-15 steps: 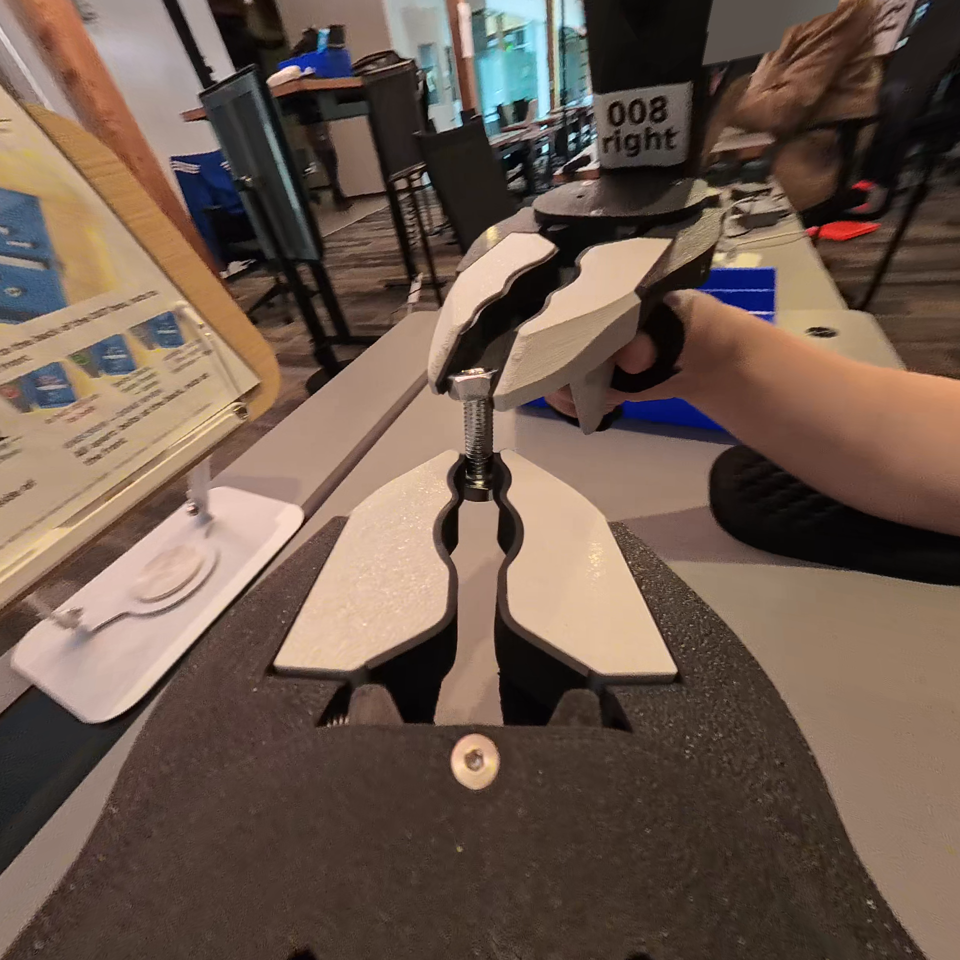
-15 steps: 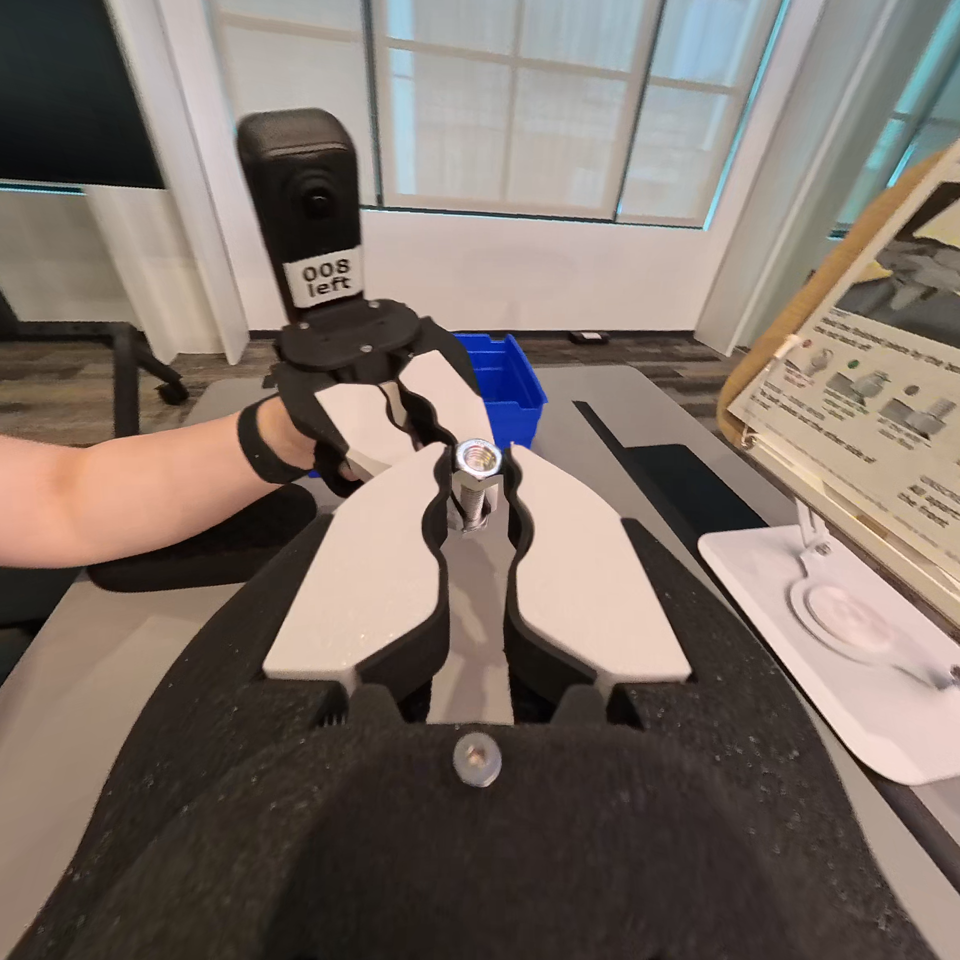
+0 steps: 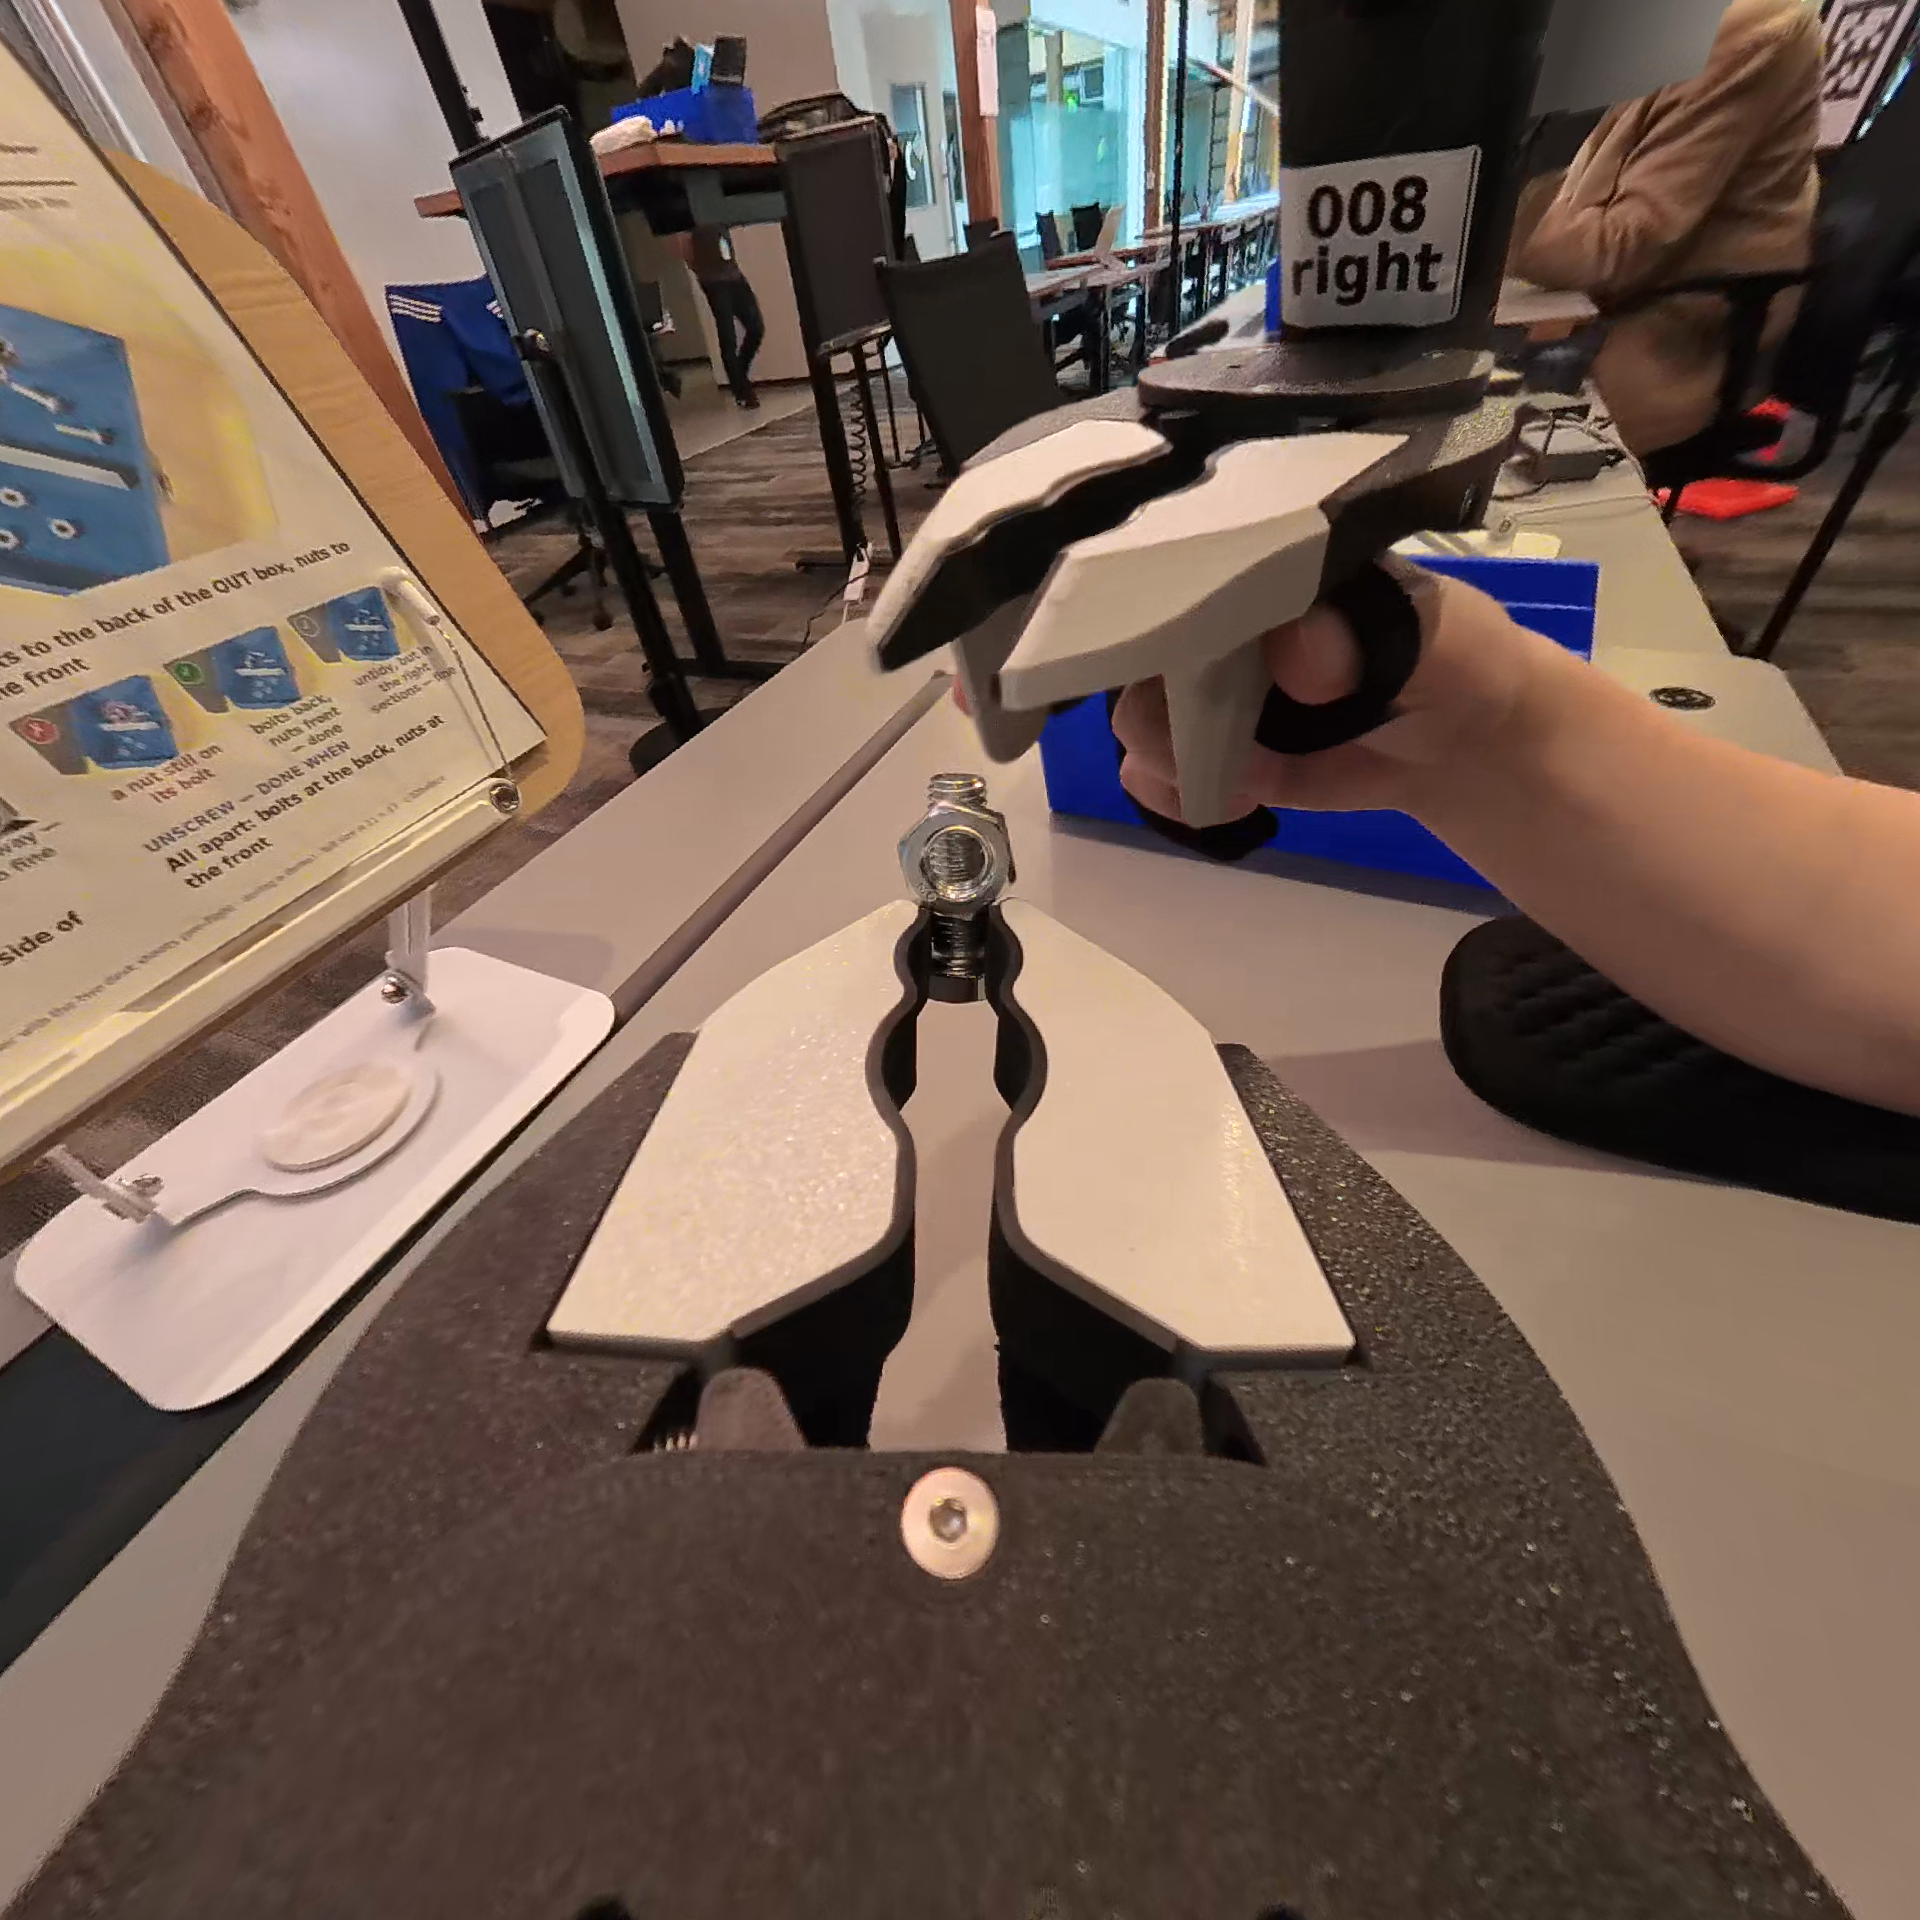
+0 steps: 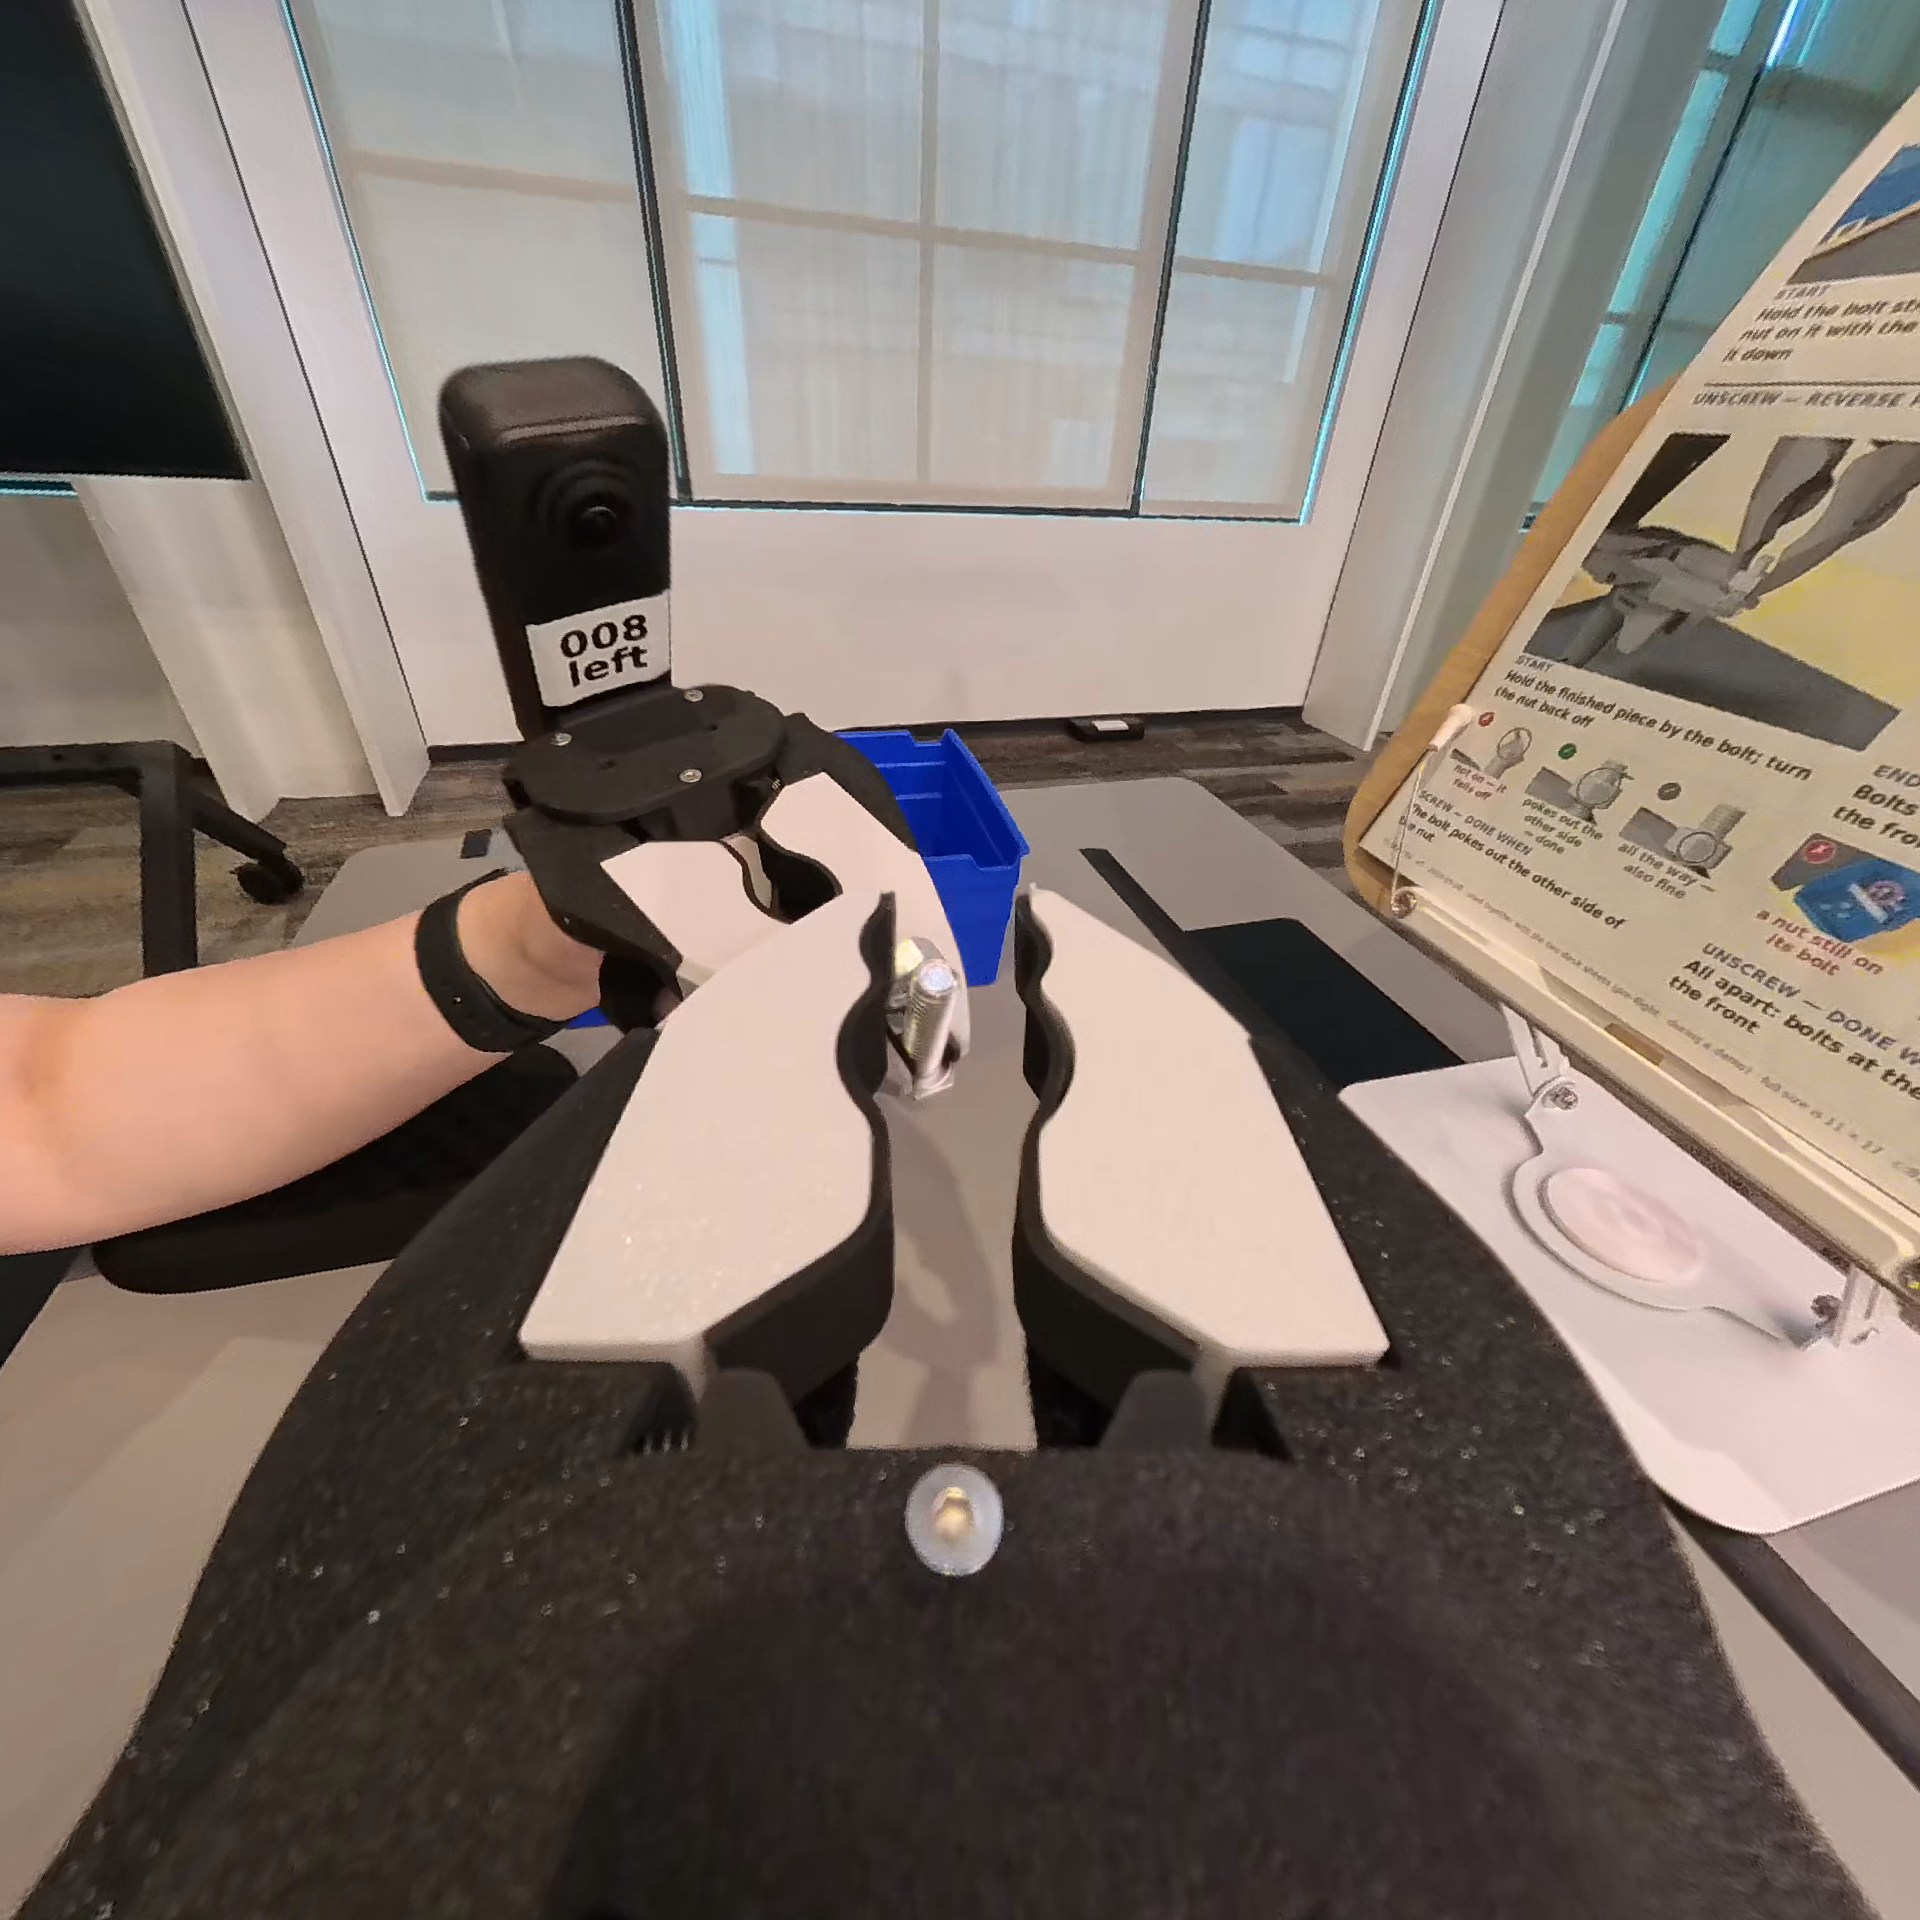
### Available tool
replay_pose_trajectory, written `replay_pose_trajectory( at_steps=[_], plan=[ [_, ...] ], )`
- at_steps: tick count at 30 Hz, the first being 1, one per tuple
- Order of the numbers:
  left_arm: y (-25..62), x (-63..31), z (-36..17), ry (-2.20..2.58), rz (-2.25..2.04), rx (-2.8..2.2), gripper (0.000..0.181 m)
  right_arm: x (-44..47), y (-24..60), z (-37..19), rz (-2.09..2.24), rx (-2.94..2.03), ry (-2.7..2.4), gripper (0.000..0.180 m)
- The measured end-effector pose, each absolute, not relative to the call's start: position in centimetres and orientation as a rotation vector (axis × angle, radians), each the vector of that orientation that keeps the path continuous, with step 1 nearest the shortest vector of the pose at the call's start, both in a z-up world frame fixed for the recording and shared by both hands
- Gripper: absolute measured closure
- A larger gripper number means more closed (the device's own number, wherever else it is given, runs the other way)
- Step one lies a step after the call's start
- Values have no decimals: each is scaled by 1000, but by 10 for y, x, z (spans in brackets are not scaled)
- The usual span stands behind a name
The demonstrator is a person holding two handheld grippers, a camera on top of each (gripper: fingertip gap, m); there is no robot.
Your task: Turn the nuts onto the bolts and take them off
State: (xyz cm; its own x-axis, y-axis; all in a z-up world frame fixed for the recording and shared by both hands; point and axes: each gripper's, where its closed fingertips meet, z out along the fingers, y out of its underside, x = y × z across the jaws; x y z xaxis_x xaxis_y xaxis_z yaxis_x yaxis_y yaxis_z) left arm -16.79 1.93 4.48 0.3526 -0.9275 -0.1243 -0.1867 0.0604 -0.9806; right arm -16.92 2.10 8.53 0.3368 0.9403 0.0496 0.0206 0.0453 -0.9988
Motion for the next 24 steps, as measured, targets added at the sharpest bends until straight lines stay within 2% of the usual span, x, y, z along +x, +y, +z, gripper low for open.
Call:
replay_pose_trajectory(
  at_steps=[7, 13, 24],
  plan=[
    [20, -169, 35, 1126, -789, -1436, 171, -159, 14, 82, 922, -1266, -1073, 157],
    [6, -157, 13, 1291, -792, -1452, 171, -149, -4, 54, 519, -1242, -1428, 156],
    [3, -145, 0, 1355, -741, -1468, 171, -161, 1, 17, 315, -1444, -1738, 154]
  ],
)
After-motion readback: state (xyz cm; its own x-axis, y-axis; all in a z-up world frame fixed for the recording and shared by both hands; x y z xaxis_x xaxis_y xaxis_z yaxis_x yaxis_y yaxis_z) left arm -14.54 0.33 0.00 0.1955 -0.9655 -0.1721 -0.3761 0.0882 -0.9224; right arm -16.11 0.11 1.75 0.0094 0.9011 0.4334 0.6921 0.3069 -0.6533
